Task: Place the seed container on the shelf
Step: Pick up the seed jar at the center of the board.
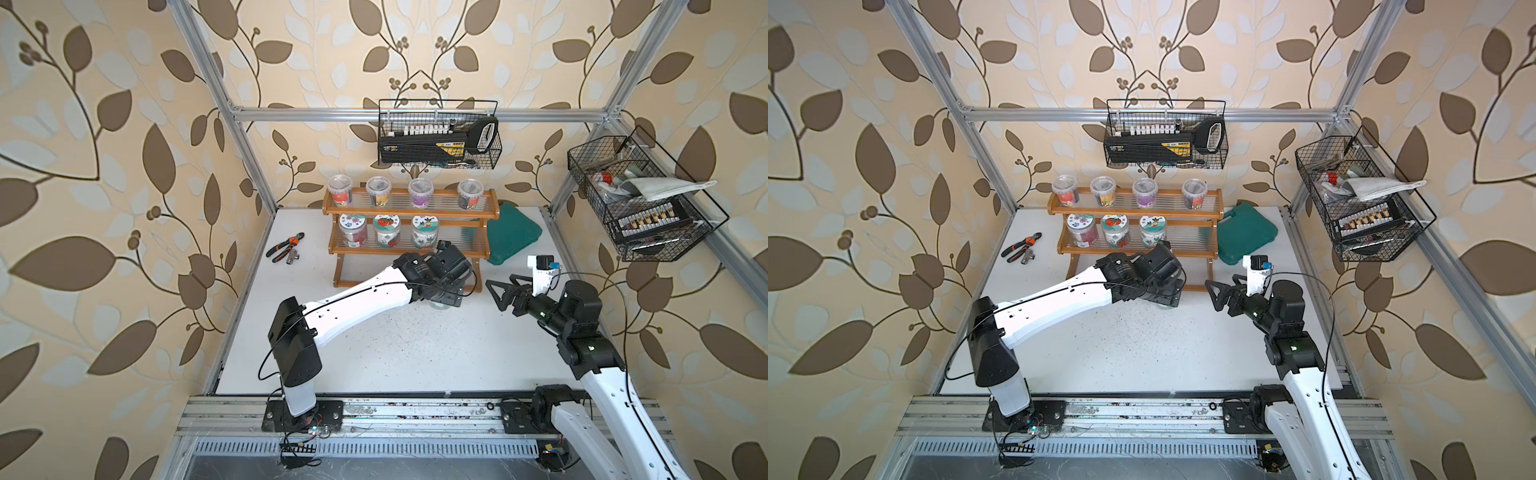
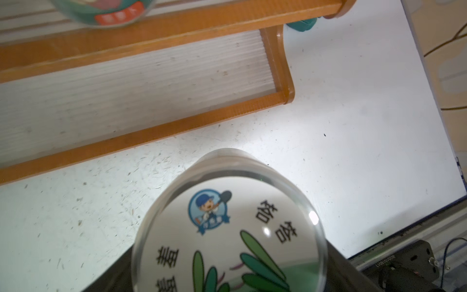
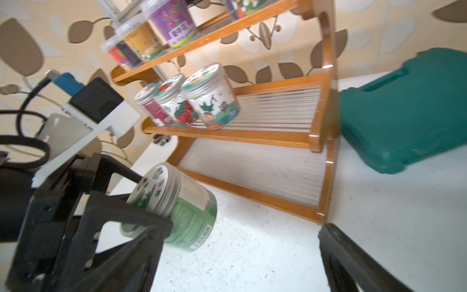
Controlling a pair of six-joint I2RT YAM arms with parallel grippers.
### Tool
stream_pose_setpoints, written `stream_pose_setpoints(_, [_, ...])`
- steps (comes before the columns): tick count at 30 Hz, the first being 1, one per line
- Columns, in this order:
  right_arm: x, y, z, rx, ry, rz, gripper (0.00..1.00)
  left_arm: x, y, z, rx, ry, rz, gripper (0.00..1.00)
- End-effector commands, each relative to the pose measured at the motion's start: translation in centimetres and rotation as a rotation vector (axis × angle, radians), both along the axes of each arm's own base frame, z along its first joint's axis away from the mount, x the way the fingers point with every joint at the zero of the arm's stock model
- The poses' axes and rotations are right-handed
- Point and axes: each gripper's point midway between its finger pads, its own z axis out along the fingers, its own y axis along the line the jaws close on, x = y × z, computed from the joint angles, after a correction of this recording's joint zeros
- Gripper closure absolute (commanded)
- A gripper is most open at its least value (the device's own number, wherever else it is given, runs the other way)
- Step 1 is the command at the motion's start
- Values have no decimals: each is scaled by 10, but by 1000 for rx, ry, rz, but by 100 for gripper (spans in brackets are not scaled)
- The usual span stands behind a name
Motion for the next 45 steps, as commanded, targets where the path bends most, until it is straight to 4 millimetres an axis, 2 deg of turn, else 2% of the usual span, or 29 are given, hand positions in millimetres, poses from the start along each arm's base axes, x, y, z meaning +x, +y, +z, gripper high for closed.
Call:
stream_pose_setpoints(1, [-14,33,18,95,-86,201,1,-6,24,21,-15,-29,70,29])
stream_pose_setpoints(6, [-30,69,25,49,-190,309,1,-15,48,35,-27,-14,113,28])
stream_pose_setpoints(12, [-48,112,26,-55,-300,403,1,-29,66,56,-81,4,126,27])
stream_pose_setpoints(16, [-53,136,23,-133,-367,403,2,-35,75,64,-98,5,130,27])
stream_pose_setpoints(17, [-54,141,24,-149,-386,400,1,-38,81,74,-129,-8,131,27])
stream_pose_setpoints(23, [-65,172,24,-215,-472,412,1,-45,91,83,-157,-10,135,27])
stream_pose_setpoints(30, [-65,190,26,-263,-539,345,1,-51,91,82,-172,14,124,27])
stream_pose_setpoints(38, [-64,193,37,-217,-571,308,1,-56,81,80,-205,50,95,27])
stream_pose_setpoints(45, [-66,201,34,-210,-567,336,1,-58,72,79,-225,67,64,27])
